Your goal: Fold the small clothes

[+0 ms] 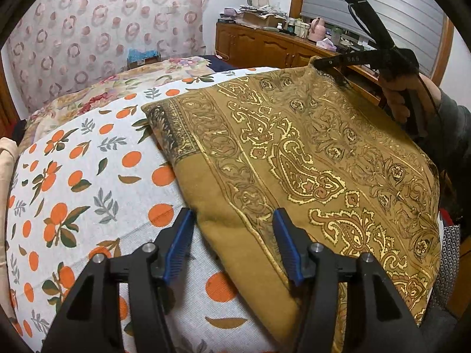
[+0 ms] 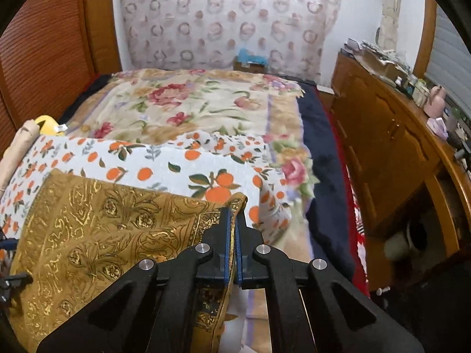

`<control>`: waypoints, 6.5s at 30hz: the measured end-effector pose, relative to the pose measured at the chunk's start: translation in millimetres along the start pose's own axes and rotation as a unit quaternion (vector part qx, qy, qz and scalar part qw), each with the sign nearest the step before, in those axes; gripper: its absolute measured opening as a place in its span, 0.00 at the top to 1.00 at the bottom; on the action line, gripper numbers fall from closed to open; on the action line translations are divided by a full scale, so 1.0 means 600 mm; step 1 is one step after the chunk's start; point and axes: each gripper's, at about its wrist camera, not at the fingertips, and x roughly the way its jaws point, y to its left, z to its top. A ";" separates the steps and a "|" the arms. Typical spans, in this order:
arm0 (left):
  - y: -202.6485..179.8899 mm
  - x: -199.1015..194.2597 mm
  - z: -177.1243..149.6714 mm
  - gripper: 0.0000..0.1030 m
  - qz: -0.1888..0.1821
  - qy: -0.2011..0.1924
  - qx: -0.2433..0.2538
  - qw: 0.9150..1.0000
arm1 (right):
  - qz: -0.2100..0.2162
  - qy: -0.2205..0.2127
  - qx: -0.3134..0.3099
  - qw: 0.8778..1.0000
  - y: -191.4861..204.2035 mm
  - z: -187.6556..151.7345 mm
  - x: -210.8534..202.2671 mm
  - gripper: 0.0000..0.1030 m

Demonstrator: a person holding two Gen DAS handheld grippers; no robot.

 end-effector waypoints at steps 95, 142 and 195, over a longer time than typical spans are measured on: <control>-0.111 -0.245 -0.011 1.00 -0.147 -0.120 -0.008 0.982 | 0.041 -0.006 0.074 0.996 0.094 -0.360 -0.250 0.96; 0.130 -0.084 0.175 0.54 0.003 -0.103 -0.049 0.993 | 0.068 -0.067 -0.029 0.995 0.066 -0.051 -0.176 0.58; 0.077 0.040 0.157 0.52 0.000 -0.014 -0.016 1.000 | 0.018 -0.045 -0.022 0.999 0.000 0.021 -0.019 0.70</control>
